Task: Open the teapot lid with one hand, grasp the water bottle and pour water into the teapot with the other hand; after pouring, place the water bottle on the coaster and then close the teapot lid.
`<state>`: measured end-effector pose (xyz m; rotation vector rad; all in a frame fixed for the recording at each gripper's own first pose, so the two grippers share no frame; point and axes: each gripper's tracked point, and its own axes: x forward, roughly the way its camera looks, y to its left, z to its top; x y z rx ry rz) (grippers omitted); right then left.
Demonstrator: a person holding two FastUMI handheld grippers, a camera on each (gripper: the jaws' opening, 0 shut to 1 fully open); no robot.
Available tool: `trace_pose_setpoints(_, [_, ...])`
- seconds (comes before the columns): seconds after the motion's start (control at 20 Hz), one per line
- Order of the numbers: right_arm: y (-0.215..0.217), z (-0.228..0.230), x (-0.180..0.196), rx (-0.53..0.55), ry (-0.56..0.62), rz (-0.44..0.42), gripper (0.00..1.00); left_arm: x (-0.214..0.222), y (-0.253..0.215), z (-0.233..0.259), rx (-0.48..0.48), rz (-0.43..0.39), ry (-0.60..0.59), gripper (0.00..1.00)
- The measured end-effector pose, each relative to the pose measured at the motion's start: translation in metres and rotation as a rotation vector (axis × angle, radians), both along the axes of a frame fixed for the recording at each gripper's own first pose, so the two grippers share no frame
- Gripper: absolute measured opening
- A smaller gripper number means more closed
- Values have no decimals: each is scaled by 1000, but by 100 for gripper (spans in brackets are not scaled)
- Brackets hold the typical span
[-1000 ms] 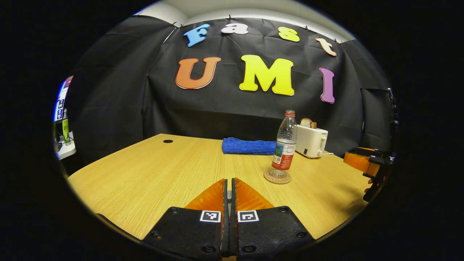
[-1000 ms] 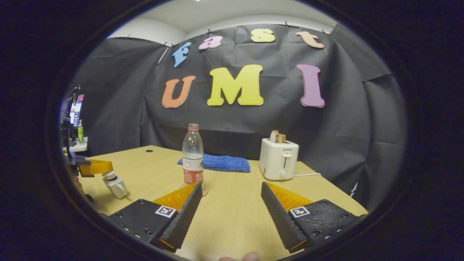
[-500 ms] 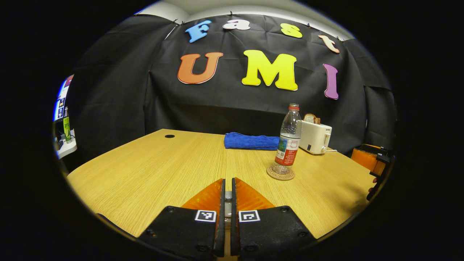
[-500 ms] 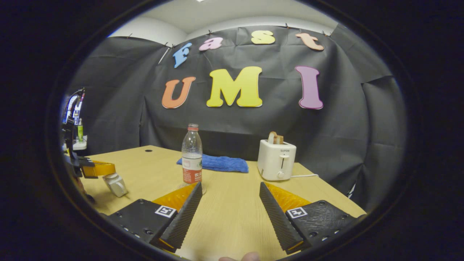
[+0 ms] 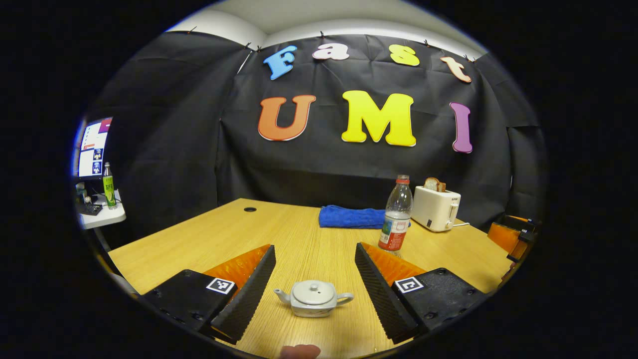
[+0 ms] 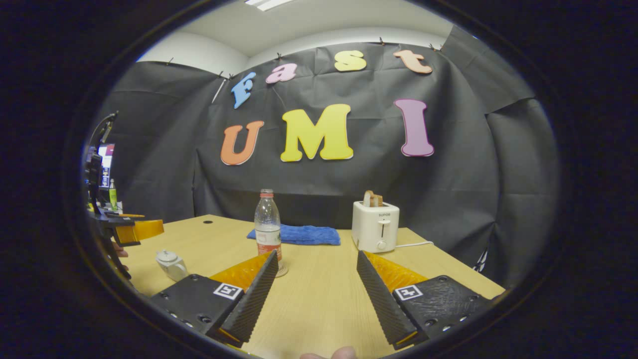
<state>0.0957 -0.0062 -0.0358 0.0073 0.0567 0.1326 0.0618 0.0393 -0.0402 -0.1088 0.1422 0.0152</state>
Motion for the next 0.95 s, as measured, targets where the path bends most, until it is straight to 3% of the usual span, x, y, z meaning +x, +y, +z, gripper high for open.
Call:
trace_pose_setpoints(0.45, [-6,40,-71,-11,-94,-44,95,-66,-58,57,61,-67,-118,99])
trace_pose_setpoints(0.95, [-8,52,-119,-2,-115,-85,96,-102,-63,76,37,-80,-162,100])
